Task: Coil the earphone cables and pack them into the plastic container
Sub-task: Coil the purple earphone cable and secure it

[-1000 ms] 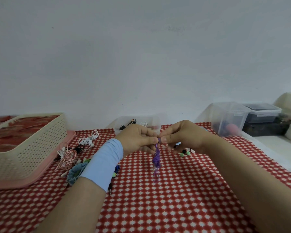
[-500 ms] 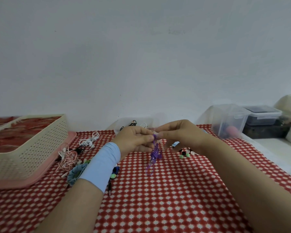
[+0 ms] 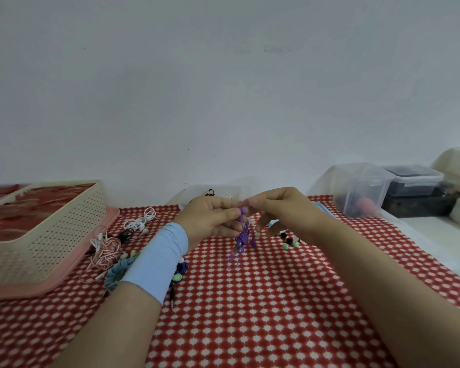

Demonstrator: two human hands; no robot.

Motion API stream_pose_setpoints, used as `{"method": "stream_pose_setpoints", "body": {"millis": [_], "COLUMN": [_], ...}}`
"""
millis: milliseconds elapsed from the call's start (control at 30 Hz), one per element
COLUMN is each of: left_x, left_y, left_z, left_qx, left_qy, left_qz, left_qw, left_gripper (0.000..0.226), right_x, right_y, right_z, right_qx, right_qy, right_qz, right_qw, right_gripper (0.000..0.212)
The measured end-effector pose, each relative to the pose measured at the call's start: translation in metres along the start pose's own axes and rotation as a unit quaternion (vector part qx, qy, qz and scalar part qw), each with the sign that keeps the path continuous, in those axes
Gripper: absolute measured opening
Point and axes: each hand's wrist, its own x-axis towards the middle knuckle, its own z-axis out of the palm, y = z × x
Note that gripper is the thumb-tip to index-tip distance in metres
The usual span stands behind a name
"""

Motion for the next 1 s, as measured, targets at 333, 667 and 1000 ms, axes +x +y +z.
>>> {"method": "stream_pose_setpoints", "body": {"millis": [333,667,1000], "left_x": [-0.002,-0.004,0.002], "left_y": [0.001,0.001,0.002], "left_z": [0.002,0.0,-0.004], "left_qx": [0.019,0.011,0.038], "left_qy": [-0.039,-0.056,0.045], "left_qz": [0.008,0.008,0.021], "left_qw": [0.999,0.998,0.998], "left_gripper": [0.012,0.013,0.015], "right_x": [0.0,0.001,0.002], "right_y": [0.002,0.003,-0.007], "right_z": [-0.003,-0.003,0.003], "right_qx": [0.032,0.041,-0.14], "right_qy": [-0.041,-0.047,0.01], "right_qz": [0.064,0.06,0.078], "right_qw": [0.997,0.996,0.987], "right_gripper": [0.012,0.011,0.051]}}
